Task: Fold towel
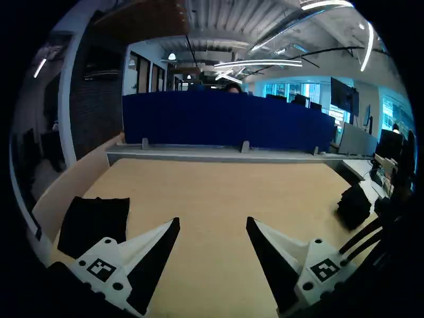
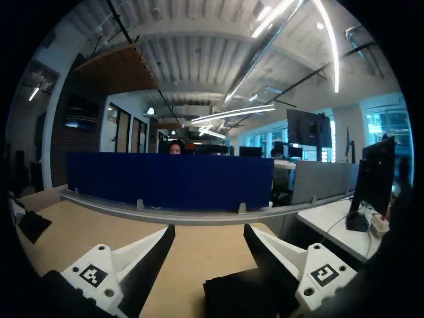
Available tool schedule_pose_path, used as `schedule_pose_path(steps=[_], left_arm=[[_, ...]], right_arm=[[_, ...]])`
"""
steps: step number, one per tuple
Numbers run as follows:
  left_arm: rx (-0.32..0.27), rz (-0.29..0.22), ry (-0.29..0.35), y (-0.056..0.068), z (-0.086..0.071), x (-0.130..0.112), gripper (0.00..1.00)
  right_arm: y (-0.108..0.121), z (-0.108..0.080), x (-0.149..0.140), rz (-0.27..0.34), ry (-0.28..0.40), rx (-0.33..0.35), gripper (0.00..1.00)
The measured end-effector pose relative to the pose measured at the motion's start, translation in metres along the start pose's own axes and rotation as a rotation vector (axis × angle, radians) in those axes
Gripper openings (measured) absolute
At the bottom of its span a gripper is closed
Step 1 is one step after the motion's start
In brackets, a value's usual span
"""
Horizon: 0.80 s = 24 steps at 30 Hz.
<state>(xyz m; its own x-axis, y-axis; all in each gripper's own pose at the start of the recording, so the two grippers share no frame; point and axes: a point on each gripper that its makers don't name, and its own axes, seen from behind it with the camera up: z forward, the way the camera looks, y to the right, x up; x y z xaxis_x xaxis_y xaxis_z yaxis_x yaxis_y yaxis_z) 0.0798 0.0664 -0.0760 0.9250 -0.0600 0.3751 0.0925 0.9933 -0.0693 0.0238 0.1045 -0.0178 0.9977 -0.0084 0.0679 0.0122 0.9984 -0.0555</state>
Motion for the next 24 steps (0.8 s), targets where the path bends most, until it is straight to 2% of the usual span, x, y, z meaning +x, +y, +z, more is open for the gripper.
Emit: schedule_pose_path(steps=[6, 15, 18, 24], left_arm=[[0.023, -0.009, 0.118, -0.01, 0.007, 0.038, 0.93], [0.029, -0.022, 0.262, -0.025, 0.017, 0.086, 0.93], [0.041, -0.017, 0.302, -0.029, 0.019, 0.098, 0.93], [0.033, -0.002, 0.335, -0.03, 0.023, 0.106, 0.93]], right_arm=[[-0.035, -0.003, 0.008, -0.007, 0.005, 0.024, 1.0], [-0.097, 0.001, 0.016, -0.001, 0.008, 0.081, 1.0], [-0.11, 0.002, 0.015, 0.006, 0.009, 0.092, 1.0], [-0.118, 0.005, 0.016, 0.025, 0.004, 0.096, 1.0]])
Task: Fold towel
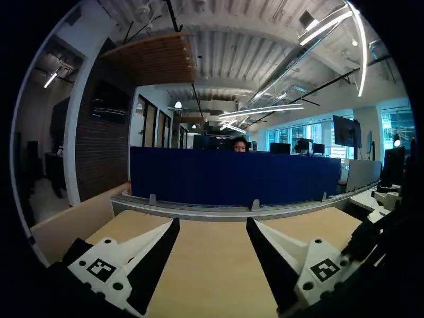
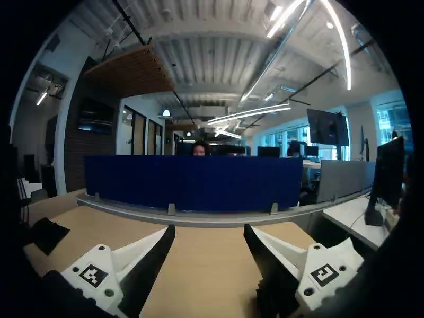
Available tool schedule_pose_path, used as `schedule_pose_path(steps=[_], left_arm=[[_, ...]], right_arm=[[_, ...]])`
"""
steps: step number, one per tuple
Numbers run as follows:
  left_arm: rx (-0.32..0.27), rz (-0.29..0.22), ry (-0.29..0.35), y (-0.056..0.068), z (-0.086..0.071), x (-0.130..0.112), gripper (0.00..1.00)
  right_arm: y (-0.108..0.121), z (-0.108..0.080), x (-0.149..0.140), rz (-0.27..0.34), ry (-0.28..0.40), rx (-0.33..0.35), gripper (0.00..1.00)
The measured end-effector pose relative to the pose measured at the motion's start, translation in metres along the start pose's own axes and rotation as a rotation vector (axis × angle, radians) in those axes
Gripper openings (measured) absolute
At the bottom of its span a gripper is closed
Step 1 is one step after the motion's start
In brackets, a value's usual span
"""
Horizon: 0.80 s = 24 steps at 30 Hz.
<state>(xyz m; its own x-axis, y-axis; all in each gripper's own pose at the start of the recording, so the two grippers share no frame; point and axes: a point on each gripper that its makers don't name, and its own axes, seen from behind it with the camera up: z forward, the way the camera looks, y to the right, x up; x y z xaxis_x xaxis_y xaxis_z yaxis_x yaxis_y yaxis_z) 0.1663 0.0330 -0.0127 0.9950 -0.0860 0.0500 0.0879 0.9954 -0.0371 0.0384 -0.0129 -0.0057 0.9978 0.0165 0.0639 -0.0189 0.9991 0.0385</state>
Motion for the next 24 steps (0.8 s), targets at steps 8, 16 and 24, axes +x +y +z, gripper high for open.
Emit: schedule_pose_path(steps=[8, 16, 24], left_arm=[[0.012, 0.018, 0.012, -0.003, 0.001, -0.01, 0.93], [0.026, 0.06, 0.016, -0.006, 0.001, -0.031, 0.93], [0.042, 0.113, 0.02, -0.01, 0.001, -0.058, 0.93]], right_arm=[[-0.017, -0.004, 0.001, 0.046, 0.003, 0.022, 1.0], [-0.026, -0.01, 0.004, 0.052, 0.016, 0.022, 1.0], [-0.044, -0.011, -0.01, -0.01, -0.002, 0.049, 1.0]])
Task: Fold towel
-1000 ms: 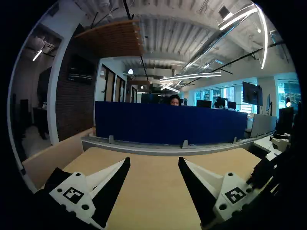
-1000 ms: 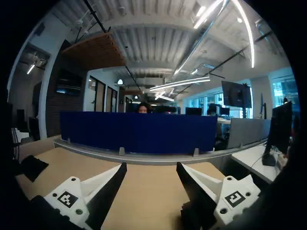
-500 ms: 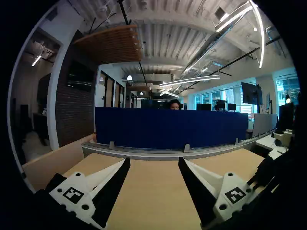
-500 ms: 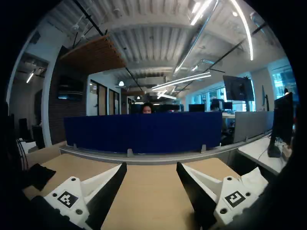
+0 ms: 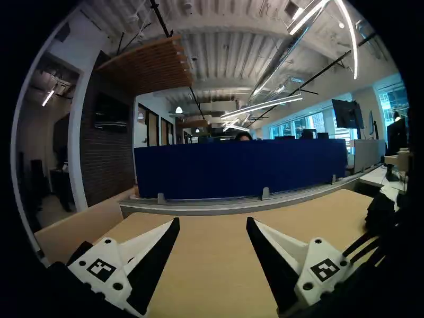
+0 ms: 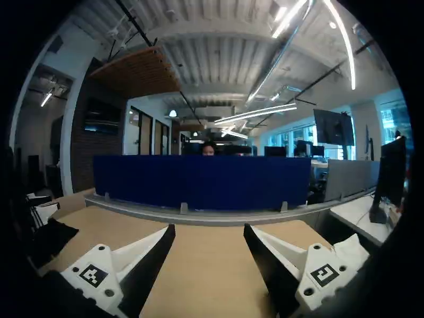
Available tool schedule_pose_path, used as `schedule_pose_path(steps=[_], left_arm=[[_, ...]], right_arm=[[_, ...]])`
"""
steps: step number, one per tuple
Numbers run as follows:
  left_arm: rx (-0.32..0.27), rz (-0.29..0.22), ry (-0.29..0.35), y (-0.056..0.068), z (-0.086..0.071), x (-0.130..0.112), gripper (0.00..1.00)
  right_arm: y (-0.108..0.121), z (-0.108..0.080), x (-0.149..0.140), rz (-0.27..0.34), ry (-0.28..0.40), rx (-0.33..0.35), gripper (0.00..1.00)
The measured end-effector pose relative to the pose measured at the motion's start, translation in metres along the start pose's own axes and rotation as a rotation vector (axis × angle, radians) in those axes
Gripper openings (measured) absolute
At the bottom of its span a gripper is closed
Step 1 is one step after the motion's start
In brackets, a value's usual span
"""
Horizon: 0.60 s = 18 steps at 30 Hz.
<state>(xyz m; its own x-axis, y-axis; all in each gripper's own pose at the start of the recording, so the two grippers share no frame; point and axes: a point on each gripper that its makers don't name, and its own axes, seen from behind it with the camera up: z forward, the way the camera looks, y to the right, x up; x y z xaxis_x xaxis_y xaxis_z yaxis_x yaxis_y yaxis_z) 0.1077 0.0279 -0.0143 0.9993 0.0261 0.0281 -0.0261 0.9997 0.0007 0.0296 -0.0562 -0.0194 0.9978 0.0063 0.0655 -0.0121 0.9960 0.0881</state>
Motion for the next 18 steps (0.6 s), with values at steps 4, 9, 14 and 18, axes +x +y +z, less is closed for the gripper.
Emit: schedule_pose_path(steps=[4, 9, 14, 18], left_arm=[[0.002, 0.01, 0.017, 0.002, -0.001, -0.009, 0.93], [0.011, 0.001, 0.032, -0.002, -0.001, -0.025, 0.93], [0.023, -0.01, 0.04, -0.009, -0.002, -0.046, 0.93], [0.024, -0.021, 0.05, -0.011, -0.001, -0.063, 0.93]], right_arm=[[-0.009, 0.0, -0.007, -0.026, -0.012, 0.018, 1.0], [-0.015, 0.001, -0.013, -0.045, -0.02, 0.034, 1.0], [-0.014, 0.002, -0.015, -0.039, -0.013, 0.029, 1.0], [-0.011, 0.003, -0.019, -0.036, -0.005, 0.02, 1.0]])
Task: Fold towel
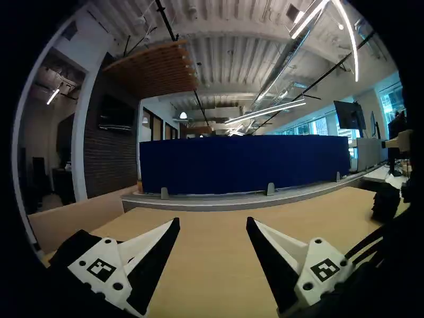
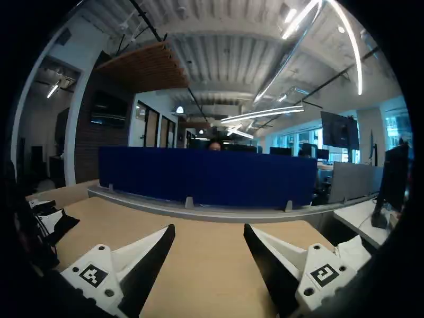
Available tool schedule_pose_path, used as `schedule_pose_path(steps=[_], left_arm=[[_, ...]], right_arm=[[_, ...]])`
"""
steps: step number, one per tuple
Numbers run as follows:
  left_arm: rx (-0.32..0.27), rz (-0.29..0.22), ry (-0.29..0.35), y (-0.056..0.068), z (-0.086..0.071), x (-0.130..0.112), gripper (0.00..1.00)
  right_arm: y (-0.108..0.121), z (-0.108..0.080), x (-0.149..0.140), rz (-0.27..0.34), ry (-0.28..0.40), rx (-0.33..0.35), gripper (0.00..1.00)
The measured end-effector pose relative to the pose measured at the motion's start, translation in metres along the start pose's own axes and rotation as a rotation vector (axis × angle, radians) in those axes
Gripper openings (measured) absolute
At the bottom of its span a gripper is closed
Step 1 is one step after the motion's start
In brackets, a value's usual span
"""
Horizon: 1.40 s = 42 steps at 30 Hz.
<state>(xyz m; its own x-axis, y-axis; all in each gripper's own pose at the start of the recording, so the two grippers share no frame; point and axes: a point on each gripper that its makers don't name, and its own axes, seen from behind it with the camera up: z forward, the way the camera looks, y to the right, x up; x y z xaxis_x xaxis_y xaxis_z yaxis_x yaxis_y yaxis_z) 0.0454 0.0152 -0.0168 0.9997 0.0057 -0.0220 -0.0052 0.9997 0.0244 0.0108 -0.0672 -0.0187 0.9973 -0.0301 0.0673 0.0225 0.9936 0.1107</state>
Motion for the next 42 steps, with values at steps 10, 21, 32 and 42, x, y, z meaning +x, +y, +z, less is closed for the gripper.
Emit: schedule_pose_path(steps=[10, 21, 32, 42], left_arm=[[0.001, -0.002, 0.006, -0.001, 0.004, -0.036, 0.93], [0.007, 0.005, -0.004, -0.006, 0.008, -0.057, 0.93], [0.012, -0.029, -0.025, -0.006, 0.01, -0.066, 0.93], [-0.007, -0.029, -0.029, -0.003, 0.011, -0.066, 0.93]], right_arm=[[0.005, 0.005, -0.019, 0.002, -0.014, -0.02, 1.0], [0.005, 0.011, -0.027, 0.006, -0.019, -0.025, 1.0], [0.005, 0.013, -0.031, 0.007, -0.025, -0.026, 1.0], [0.009, 0.014, -0.027, 0.012, -0.017, -0.028, 1.0]])
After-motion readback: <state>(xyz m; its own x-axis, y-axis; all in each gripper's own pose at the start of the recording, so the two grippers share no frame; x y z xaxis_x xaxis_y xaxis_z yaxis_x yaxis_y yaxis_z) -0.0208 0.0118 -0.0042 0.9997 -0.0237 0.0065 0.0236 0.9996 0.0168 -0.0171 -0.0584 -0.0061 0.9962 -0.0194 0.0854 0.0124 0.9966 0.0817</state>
